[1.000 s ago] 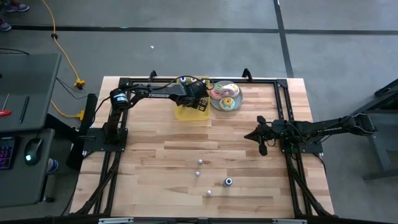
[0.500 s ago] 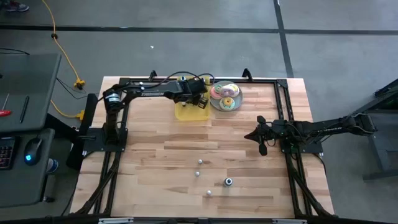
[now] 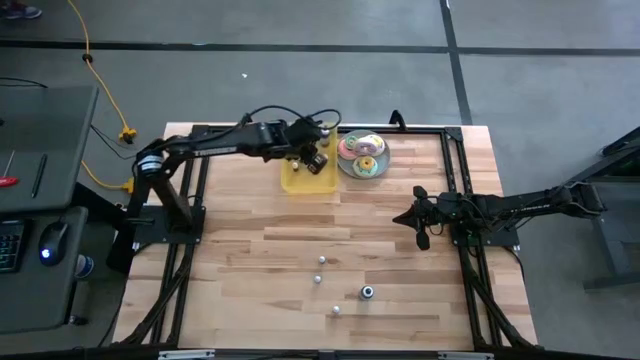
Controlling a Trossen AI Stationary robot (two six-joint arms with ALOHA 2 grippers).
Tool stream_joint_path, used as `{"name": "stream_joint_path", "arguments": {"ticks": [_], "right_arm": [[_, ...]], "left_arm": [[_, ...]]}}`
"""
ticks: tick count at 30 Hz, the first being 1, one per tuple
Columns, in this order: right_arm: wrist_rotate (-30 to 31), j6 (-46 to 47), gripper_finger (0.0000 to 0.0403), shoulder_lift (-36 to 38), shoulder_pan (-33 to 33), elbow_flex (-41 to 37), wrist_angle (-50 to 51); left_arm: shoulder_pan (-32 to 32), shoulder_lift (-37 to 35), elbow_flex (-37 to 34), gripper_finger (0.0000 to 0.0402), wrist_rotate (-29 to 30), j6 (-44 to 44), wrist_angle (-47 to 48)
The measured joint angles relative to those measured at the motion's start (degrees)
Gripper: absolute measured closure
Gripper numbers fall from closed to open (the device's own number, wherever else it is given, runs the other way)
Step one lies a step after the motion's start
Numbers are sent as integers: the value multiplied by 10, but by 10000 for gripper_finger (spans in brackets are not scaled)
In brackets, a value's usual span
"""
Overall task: Pick & Place food coloring
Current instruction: Put the small orange food coloring bottle into the bin
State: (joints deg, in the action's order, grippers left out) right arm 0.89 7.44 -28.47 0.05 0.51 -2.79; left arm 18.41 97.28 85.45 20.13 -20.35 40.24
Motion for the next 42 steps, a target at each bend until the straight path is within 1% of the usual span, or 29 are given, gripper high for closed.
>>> {"name": "stream_joint_path", "arguments": {"ticks": [2,4,7,9,13,16,20,24,30,33,37,42], "right_arm": [[0,0,402,0,0,0,0],[0,0,402,0,0,0,0],[0,0,402,0,0,0,0],[0,0,402,0,0,0,0],[0,0,402,0,0,0,0],[0,0,402,0,0,0,0],[0,0,402,0,0,0,0],[0,0,402,0,0,0,0],[0,0,402,0,0,0,0],[0,0,402,0,0,0,0],[0,0,402,0,0,0,0],[0,0,402,0,0,0,0]], "left_arm": [[-10,-15,0,292,-10,27,5],[-22,-28,0,292,-34,51,15],[-46,-43,0,292,-90,101,23],[-64,-50,0,284,-128,138,24],[-102,-52,0,247,-189,185,29],[-130,-52,-5,209,-221,190,27],[-166,-52,-31,164,-231,187,23],[-194,-52,-58,140,-231,185,20],[-229,-51,-110,135,-232,171,-8],[-242,-51,-137,135,-234,183,-31],[-253,-51,-175,135,-261,226,-89],[-257,-51,-231,135,-294,232,-199]]}}
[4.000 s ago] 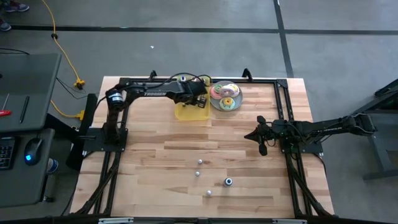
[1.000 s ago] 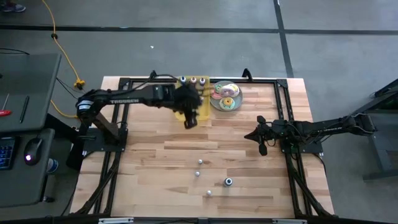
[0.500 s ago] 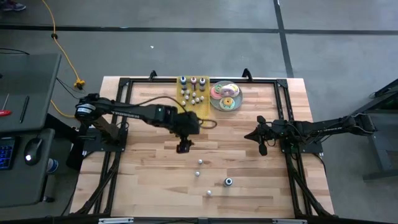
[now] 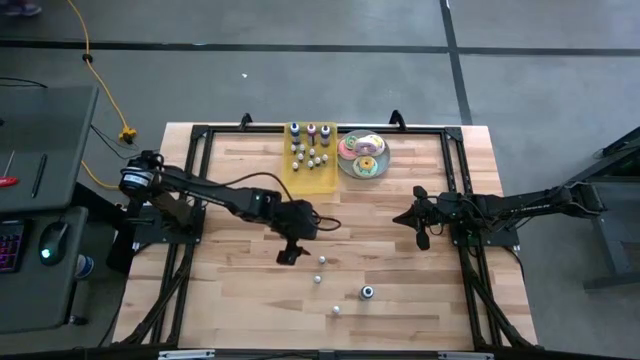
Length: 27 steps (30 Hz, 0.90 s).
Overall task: Pick & Place food coloring
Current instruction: Put the small orange food coloring bottle into the bin
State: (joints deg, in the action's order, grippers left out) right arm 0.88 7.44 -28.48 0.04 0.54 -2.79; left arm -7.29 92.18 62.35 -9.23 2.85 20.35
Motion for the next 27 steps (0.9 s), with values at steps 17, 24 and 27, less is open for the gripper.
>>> {"name": "stream_joint_path", "arguments": {"ticks": [17,24,27], "right_arm": [[0,0,402,0,0,0,1],[0,0,402,0,0,0,1],[0,0,402,0,0,0,3]], "left_arm": [[-31,67,-33,135,-4,14,-99],[-53,101,-6,135,66,23,-101],[-55,117,7,135,76,30,-92]]}}
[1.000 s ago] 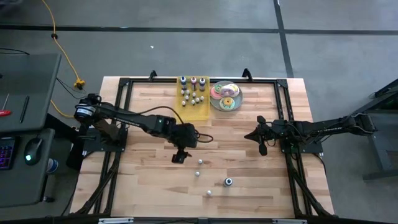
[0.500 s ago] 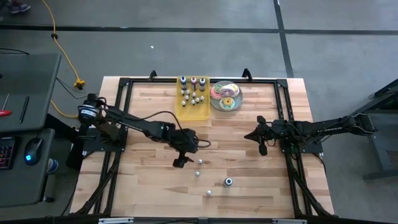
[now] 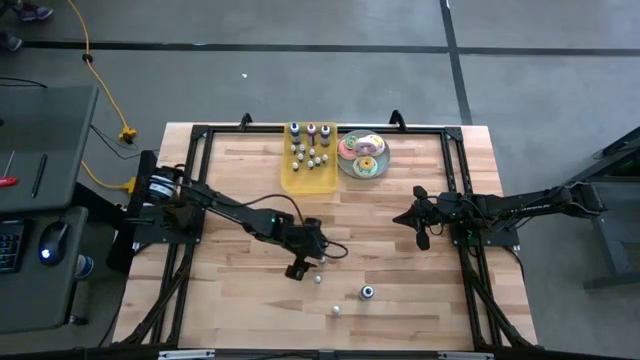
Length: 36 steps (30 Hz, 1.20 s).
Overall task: Pick & Place food coloring
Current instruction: Put the small orange food coloring bottle into the bin
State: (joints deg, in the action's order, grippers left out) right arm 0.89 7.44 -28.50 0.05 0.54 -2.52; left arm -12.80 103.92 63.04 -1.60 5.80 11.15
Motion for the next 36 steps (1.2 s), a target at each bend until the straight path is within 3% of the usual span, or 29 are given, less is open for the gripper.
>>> {"name": "stream_joint_path", "arguments": {"ticks": [10,23,36], "right_arm": [[0,0,402,0,0,0,-2],[0,0,402,0,0,0,-2],[0,0,402,0,0,0,-2]], "left_arm": [[0,21,31,142,10,13,20],[0,22,31,236,8,15,23],[0,28,31,238,5,14,8]]}}
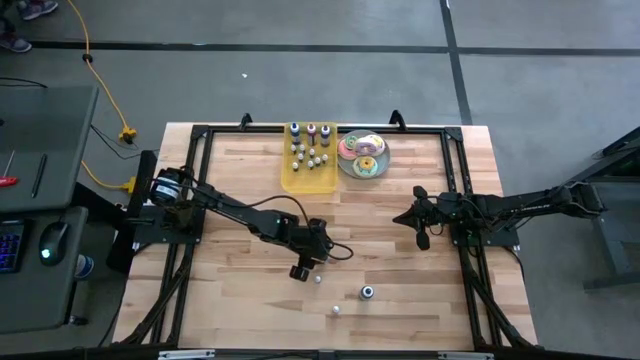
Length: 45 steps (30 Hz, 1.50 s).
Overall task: Pick & Place food coloring
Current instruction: Put the small orange food coloring bottle into the bin
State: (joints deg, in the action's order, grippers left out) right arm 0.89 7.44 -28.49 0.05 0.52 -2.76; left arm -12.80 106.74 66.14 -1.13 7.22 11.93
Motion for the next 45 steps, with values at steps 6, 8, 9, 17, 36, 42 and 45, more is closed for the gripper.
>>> {"name": "stream_joint_path", "arguments": {"ticks": [6,8,9,17,36,42,45], "right_arm": [[0,0,402,0,0,0,2],[0,0,402,0,0,0,2],[0,0,402,1,0,0,3],[0,0,402,0,0,0,3],[0,0,402,0,0,0,0],[0,0,402,0,0,0,0],[0,0,402,0,0,0,0]], "left_arm": [[-1,19,9,238,-14,-15,2],[-1,19,15,238,-14,-17,12],[-1,19,18,238,-13,-17,10],[0,19,21,239,-9,-16,19],[0,19,29,367,-24,-15,38],[0,19,61,360,-10,-15,86],[0,19,91,363,0,-16,122]]}}
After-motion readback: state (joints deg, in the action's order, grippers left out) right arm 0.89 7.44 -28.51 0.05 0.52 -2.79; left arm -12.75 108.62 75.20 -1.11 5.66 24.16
